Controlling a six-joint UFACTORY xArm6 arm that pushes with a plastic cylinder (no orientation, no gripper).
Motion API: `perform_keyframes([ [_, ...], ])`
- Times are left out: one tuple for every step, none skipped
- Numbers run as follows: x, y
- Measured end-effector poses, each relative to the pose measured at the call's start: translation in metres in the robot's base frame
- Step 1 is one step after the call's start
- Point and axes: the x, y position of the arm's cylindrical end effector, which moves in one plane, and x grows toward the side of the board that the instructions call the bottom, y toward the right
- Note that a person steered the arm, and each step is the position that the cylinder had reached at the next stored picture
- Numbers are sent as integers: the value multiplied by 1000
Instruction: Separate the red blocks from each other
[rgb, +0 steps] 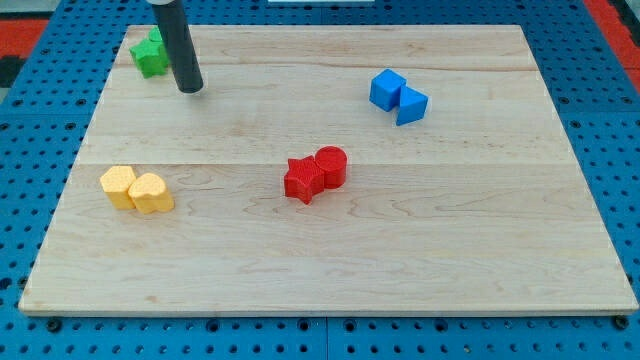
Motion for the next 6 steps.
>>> perform_keyframes([
  [36,53],
  [76,100],
  [109,147],
  [146,140],
  [162,98],
  [171,113],
])
